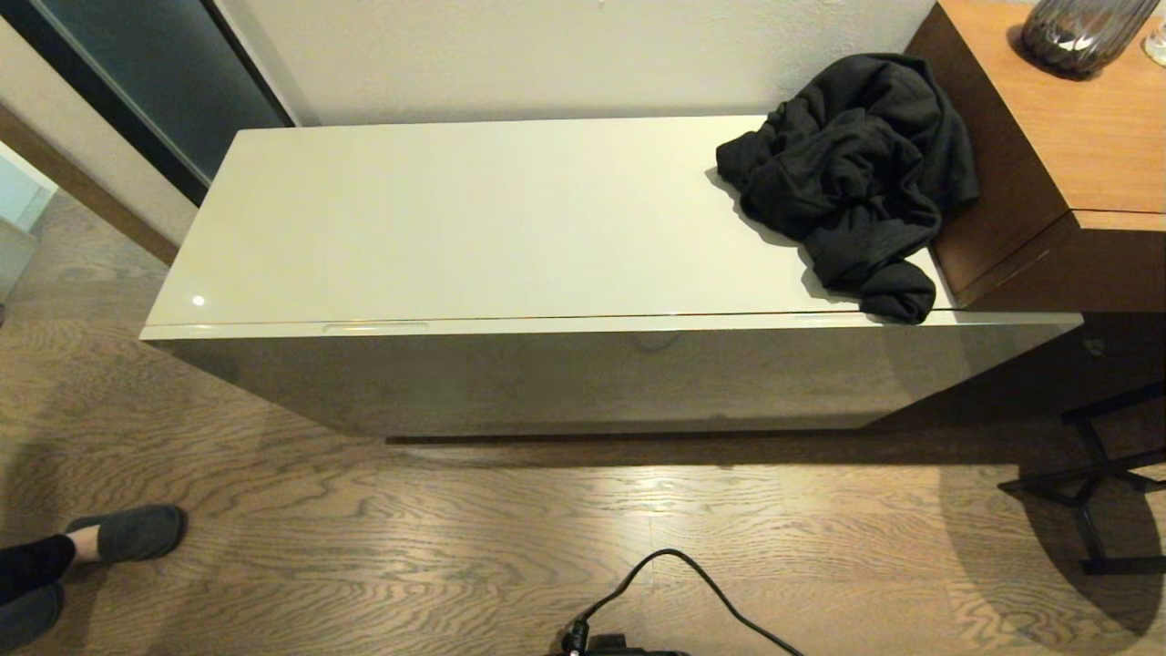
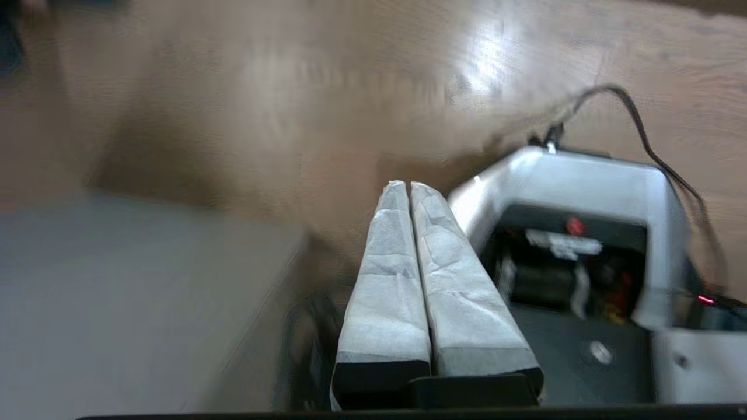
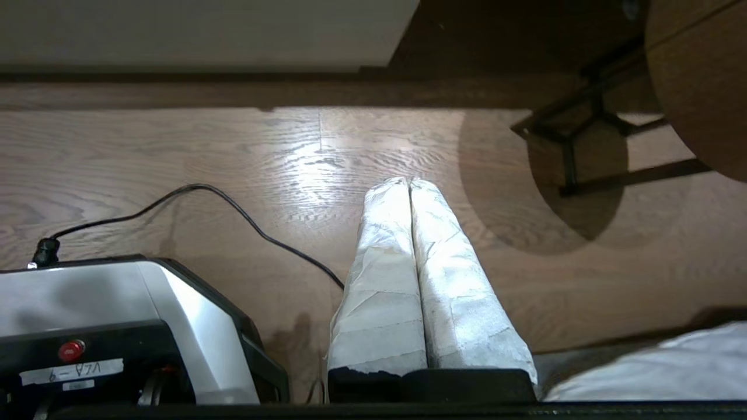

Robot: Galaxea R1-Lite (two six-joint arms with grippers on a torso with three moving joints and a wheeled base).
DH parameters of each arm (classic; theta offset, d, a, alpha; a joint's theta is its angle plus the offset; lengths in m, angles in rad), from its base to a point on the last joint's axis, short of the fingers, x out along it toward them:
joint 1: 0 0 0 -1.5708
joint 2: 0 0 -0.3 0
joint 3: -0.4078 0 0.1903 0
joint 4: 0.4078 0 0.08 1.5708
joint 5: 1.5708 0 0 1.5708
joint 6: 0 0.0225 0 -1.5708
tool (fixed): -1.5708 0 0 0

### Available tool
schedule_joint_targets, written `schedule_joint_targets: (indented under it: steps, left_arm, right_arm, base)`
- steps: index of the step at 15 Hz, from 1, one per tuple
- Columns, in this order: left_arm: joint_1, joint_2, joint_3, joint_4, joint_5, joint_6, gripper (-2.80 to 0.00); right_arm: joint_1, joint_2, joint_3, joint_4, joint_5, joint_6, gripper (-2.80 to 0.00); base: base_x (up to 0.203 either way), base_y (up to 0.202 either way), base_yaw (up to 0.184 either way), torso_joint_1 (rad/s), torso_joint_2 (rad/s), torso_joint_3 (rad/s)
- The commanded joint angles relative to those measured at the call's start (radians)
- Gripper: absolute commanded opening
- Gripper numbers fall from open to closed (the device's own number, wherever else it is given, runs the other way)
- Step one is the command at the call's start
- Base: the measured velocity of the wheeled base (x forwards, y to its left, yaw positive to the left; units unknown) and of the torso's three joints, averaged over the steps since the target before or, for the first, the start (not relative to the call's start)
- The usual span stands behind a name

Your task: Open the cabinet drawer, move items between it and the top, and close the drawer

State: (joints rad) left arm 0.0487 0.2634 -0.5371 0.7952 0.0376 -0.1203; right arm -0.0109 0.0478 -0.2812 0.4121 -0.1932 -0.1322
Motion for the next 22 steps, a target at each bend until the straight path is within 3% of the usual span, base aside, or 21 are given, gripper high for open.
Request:
schedule_joint_targets:
  steps: [1, 3, 5, 6, 7, 9, 10, 12, 13, 19, 20, 22]
  left_arm:
    - [-0.07, 0.01, 0.03, -0.13, 0.015, 0.057, -2.8]
    - [-0.064, -0.085, 0.093, -0.114, 0.011, 0.132, -2.8]
    - [-0.056, -0.229, 0.187, -0.128, 0.04, 0.246, -2.8]
    - [-0.052, -0.258, 0.223, -0.16, 0.065, 0.303, -2.8]
    - [-0.051, -0.26, 0.241, -0.24, 0.072, 0.308, -2.8]
    - [-0.05, -0.26, 0.271, -0.32, 0.081, 0.305, -2.8]
    - [-0.05, -0.261, 0.322, -0.421, 0.079, 0.304, -2.8]
    - [-0.05, -0.261, 0.462, -0.784, 0.058, 0.301, -2.8]
    - [-0.05, -0.261, 0.495, -0.892, 0.041, 0.296, -2.8]
    - [-0.05, -0.262, 0.537, -0.892, 0.004, 0.219, -2.8]
    - [-0.05, -0.262, 0.537, -0.885, -0.01, 0.161, -2.8]
    - [-0.05, -0.262, 0.537, -0.878, -0.016, 0.125, -2.8]
  right_arm:
    - [0.0, -0.022, 0.039, -0.021, 0.001, -0.009, -2.8]
    - [0.0, -0.023, 0.129, -0.163, 0.006, -0.028, -2.8]
    - [0.0, -0.023, 0.214, -0.366, 0.032, -0.08, -2.8]
    - [0.0, -0.023, 0.248, -0.444, 0.059, -0.102, -2.8]
    - [0.0, -0.024, 0.272, -0.521, 0.099, -0.102, -2.8]
    - [0.0, -0.025, 0.283, -0.533, 0.13, -0.098, -2.8]
    - [0.0, -0.025, 0.283, -0.536, 0.127, -0.087, -2.8]
    - [0.0, -0.025, 0.283, -0.558, 0.125, -0.064, -2.8]
    - [0.0, -0.025, 0.283, -0.56, 0.126, -0.063, -2.8]
    - [0.0, -0.025, 0.282, -0.506, 0.173, 0.024, -2.8]
    - [0.0, -0.025, 0.28, -0.452, 0.209, 0.032, -2.8]
    - [0.0, -0.025, 0.283, -0.46, 0.21, 0.037, -2.8]
  base:
    - [0.0, 0.0, 0.0, 0.0, 0.0, 0.0]
    - [0.0, 0.0, 0.0, 0.0, 0.0, 0.0]
    - [0.0, 0.0, 0.0, 0.0, 0.0, 0.0]
    - [0.0, 0.0, 0.0, 0.0, 0.0, 0.0]
    - [0.0, 0.0, 0.0, 0.0, 0.0, 0.0]
    - [0.0, 0.0, 0.0, 0.0, 0.0, 0.0]
    - [0.0, 0.0, 0.0, 0.0, 0.0, 0.0]
    - [0.0, 0.0, 0.0, 0.0, 0.0, 0.0]
    - [0.0, 0.0, 0.0, 0.0, 0.0, 0.0]
    - [0.0, 0.0, 0.0, 0.0, 0.0, 0.0]
    - [0.0, 0.0, 0.0, 0.0, 0.0, 0.0]
    - [0.0, 0.0, 0.0, 0.0, 0.0, 0.0]
